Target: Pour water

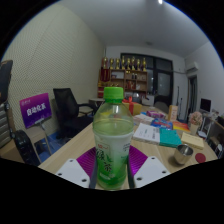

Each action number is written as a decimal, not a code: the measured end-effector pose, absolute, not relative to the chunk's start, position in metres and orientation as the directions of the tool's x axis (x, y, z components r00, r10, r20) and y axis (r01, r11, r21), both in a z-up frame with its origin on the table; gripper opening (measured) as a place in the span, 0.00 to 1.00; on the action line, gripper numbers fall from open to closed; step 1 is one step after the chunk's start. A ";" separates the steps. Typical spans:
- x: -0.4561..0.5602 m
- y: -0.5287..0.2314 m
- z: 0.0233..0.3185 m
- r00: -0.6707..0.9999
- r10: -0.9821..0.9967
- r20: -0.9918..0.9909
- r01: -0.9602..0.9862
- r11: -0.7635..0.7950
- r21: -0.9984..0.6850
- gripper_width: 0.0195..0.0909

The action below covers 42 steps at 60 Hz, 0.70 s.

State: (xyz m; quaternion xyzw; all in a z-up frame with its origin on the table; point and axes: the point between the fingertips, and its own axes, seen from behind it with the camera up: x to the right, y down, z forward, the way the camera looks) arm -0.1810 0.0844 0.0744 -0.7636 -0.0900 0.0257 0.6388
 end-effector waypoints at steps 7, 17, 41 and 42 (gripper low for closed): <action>-0.181 0.097 0.070 0.971 0.237 0.024 0.081 -0.236 -0.968 0.29; -0.156 0.114 0.128 0.909 0.216 -0.356 -0.297 -0.264 -0.918 0.29; -0.042 0.121 0.146 -0.430 -0.127 -0.894 -0.873 -0.193 0.447 0.28; -0.044 0.119 0.146 -0.452 -0.125 -0.883 -0.862 -0.193 0.469 0.28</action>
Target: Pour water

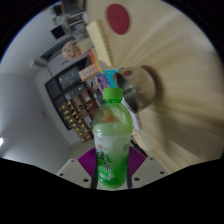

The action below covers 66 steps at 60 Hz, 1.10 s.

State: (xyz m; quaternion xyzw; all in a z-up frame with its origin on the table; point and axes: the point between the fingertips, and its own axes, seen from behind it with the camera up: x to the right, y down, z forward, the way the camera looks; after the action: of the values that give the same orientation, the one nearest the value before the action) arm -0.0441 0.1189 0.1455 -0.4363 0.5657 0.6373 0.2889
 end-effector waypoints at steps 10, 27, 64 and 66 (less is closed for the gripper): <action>-0.050 0.103 0.155 -0.633 -0.073 -0.771 -0.753 -0.172 0.635 0.29; -0.077 0.056 0.178 -0.705 -0.051 -0.708 -0.686 -0.208 0.698 0.29; 0.166 -0.121 0.190 0.993 -0.115 -0.003 -0.001 0.018 -1.000 0.30; 0.177 -0.118 0.163 0.991 -0.130 0.010 0.008 -0.020 -1.000 0.30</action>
State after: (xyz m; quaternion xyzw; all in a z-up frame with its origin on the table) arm 0.1767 -0.1175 0.1631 -0.7125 0.0430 -0.0494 0.6986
